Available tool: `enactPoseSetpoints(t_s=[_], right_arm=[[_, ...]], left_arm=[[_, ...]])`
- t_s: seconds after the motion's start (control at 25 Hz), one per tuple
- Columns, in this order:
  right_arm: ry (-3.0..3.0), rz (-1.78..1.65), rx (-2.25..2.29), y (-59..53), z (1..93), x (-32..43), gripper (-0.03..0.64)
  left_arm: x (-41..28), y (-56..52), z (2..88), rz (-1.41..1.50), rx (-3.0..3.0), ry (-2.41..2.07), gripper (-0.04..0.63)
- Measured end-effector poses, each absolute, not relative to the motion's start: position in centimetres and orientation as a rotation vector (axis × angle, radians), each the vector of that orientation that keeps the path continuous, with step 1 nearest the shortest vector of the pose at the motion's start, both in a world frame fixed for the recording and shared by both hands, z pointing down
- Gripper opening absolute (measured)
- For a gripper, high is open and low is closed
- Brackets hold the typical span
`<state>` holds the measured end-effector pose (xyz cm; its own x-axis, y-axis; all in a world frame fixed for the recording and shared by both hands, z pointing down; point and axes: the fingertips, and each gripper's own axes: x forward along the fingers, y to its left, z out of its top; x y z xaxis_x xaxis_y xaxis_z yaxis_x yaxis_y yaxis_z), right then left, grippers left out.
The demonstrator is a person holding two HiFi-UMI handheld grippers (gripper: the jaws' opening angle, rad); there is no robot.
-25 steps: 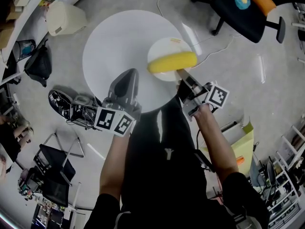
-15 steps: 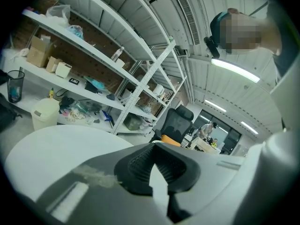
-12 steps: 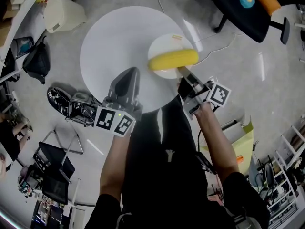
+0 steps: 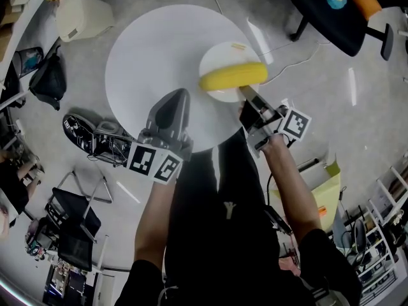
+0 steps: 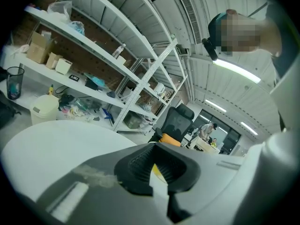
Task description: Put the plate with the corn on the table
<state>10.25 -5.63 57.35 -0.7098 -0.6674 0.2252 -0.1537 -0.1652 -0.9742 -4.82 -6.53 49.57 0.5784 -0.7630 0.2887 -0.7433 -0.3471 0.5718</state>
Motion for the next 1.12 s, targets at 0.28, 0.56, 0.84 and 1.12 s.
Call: enactPoseSetpoints(t_s=[0.28, 0.56, 0.84, 1.12], right_arm=[[1.726, -1.950, -0.948, -6.3, 58.8, 10.0, 0.026], [1.708, -1.963, -0.957, -6.9, 60.2, 9.7, 0.026], [1.698, -1.979, -0.971, -7.4, 61.5, 9.6, 0.026], [1.685, -1.993, -0.982, -7.8, 62.4, 9.6, 0.026]], left_arm=[[-4.8, -7.1, 50.1, -0.041, 2.133, -1.179, 0.003], [-5.0, -7.5, 50.6, -0.043, 2.120, -1.176, 0.003], [-4.8, -8.0, 51.3, -0.053, 2.104, -1.173, 0.003], [-4.8, -8.4, 51.7, -0.058, 2.095, -1.171, 0.003]])
